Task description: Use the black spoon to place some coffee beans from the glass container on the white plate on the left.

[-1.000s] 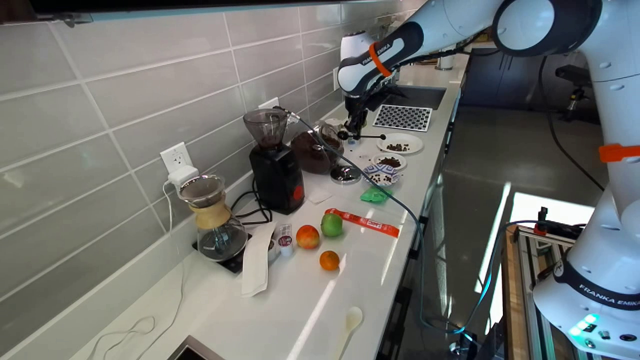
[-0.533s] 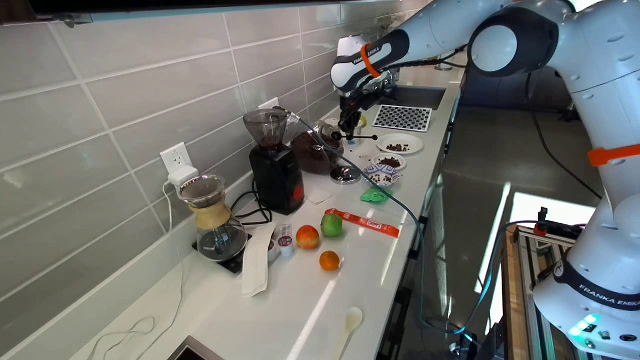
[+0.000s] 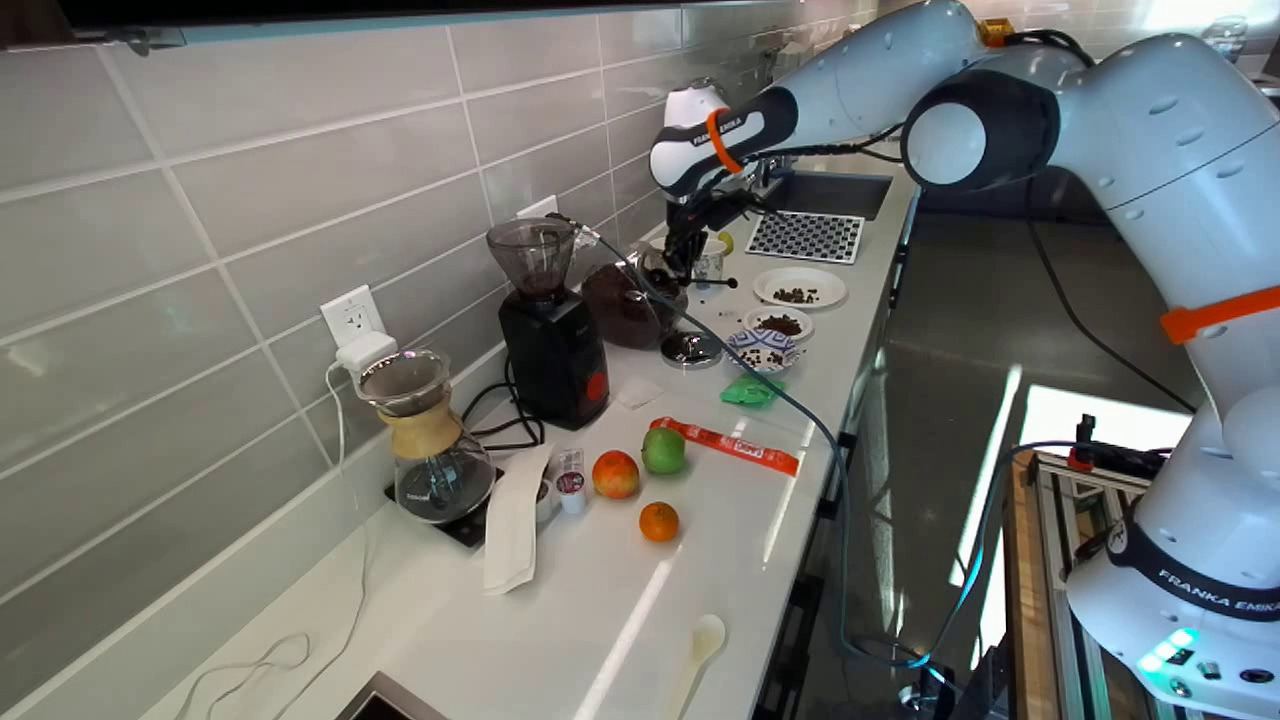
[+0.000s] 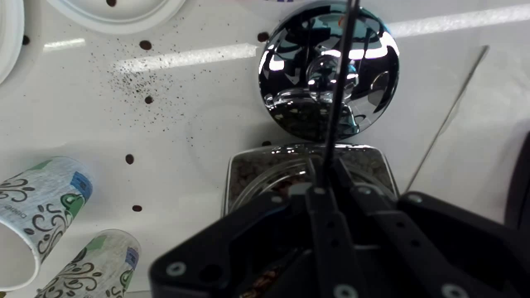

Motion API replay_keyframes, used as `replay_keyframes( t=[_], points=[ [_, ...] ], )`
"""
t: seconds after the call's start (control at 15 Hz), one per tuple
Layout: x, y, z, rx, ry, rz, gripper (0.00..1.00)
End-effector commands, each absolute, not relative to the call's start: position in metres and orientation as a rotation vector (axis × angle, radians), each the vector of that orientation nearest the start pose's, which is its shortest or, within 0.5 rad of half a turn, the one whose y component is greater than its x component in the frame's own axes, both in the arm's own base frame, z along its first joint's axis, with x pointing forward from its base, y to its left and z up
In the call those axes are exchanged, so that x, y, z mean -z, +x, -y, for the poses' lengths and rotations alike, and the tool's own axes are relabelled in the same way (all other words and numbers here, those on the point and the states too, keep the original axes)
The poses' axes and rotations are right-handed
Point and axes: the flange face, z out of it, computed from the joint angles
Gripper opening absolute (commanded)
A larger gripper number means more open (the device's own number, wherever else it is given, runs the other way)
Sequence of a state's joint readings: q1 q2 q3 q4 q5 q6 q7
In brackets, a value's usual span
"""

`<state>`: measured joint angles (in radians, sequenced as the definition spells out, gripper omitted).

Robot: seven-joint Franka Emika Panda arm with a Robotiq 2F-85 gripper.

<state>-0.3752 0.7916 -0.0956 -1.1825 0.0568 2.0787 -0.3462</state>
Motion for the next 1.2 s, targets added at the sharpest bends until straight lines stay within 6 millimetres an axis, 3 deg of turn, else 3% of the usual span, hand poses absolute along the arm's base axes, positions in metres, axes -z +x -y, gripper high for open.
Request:
replay_keyframes(
  t=[0.0,0.67,1.13],
  points=[
    [-0.313,0.712,0.327,0.140,-3.179,-0.161,0.01],
    [-0.300,0.740,0.328,0.202,-3.274,-0.167,0.01],
    [-0.282,0.742,0.317,0.053,-3.270,-0.211,0.01]
  ],
)
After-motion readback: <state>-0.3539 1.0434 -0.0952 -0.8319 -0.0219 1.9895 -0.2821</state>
